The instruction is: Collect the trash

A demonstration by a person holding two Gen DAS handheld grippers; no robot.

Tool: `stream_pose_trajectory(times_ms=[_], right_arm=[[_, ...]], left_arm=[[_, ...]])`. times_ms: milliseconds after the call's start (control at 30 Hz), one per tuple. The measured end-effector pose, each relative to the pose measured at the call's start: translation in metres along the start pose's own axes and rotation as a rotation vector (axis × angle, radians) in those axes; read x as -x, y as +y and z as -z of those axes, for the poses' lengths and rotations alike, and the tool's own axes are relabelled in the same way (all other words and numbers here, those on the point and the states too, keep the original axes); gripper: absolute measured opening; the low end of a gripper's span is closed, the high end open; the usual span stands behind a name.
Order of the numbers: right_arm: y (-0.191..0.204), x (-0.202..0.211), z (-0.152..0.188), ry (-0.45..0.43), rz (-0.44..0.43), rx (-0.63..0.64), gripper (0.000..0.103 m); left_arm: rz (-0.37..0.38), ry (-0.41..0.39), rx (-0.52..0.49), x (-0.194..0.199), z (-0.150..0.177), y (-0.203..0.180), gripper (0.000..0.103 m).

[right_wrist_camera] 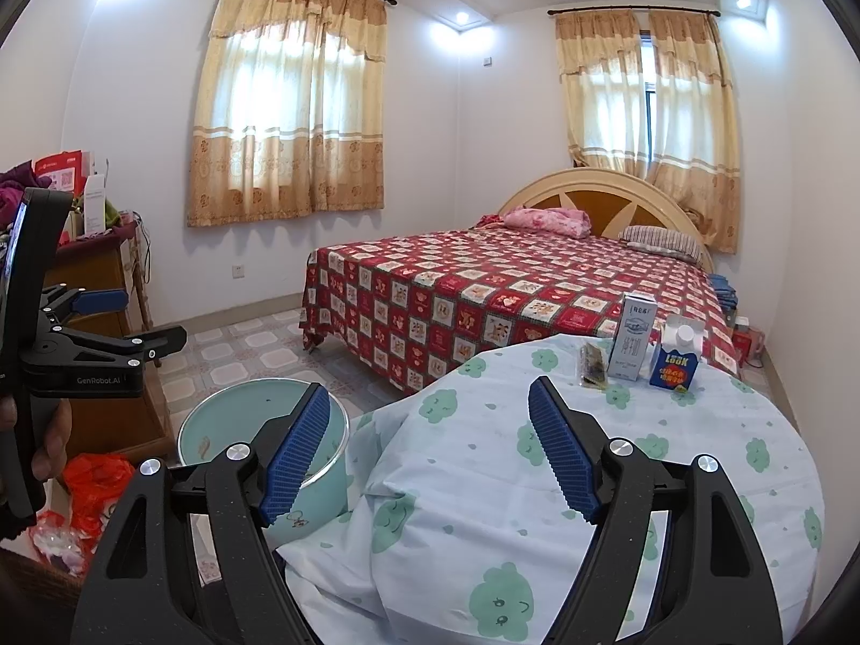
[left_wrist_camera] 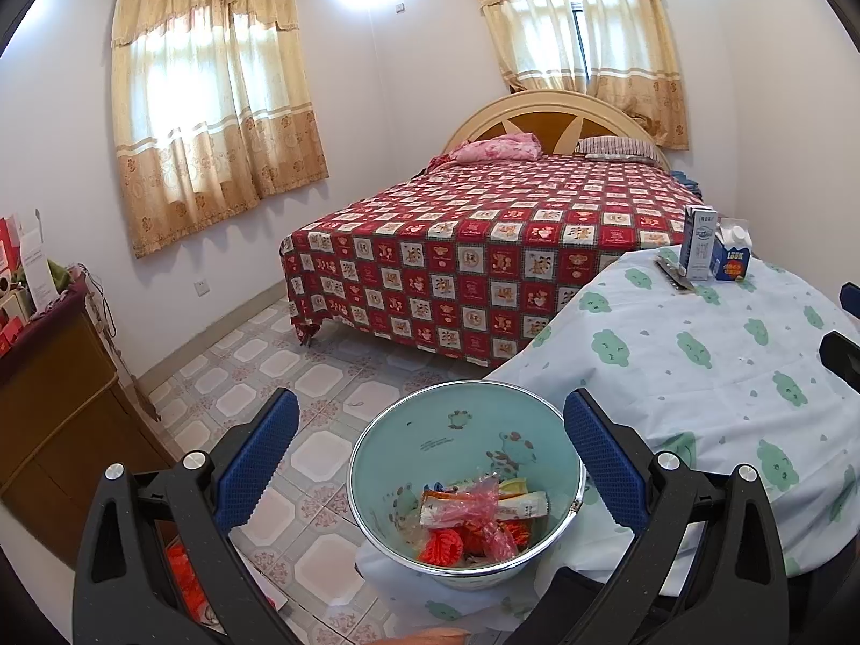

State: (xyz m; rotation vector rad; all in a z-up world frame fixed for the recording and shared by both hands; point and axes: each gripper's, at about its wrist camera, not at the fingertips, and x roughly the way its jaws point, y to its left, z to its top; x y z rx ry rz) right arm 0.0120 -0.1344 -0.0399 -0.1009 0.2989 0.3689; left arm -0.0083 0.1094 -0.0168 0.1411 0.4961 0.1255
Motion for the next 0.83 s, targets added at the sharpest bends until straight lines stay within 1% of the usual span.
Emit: stream_pose_trajectory(times_ms=[200, 433, 600, 667, 733, 767, 800, 833], right_arm=[[0.0, 0.001, 0.0, 0.0, 0.0, 0.0, 0.076], [-0.001, 0.0, 0.0, 0.003, 0.002, -0.004, 0.076], [-0.012, -0.002, 0.0, 0.006, 0.025, -0.014, 0.08], [-0.029, -0.01, -0.001, 0.022, 0.05, -0.045, 0.08], [-0.051, -0.022, 0.0, 0.063, 0.075, -0.085, 0.082], [-0.074, -0.035, 0.002, 0.101, 0.119, -0.108, 0.082], [-0.083, -0.04, 0.002, 0.115, 0.137, -0.116, 0.082], [-0.1, -0.052, 0.004, 0.152, 0.176, -0.131, 0.082]], left_arm=[[-0.015, 0.0, 0.001, -0.001, -0.001, 0.002, 0.097], [-0.013, 0.004, -0.003, -0.003, -0.001, 0.002, 0.097], [0.003, 0.005, -0.018, -0.003, 0.001, -0.001, 0.097], [0.003, 0.012, -0.021, -0.004, 0.002, -0.002, 0.097], [0.004, 0.014, -0.021, -0.005, 0.003, -0.002, 0.097], [0.005, 0.015, -0.02, -0.006, 0.003, -0.002, 0.097], [0.004, 0.016, -0.02, -0.006, 0.002, -0.003, 0.097], [0.004, 0.018, -0.019, -0.006, 0.003, -0.002, 0.097]])
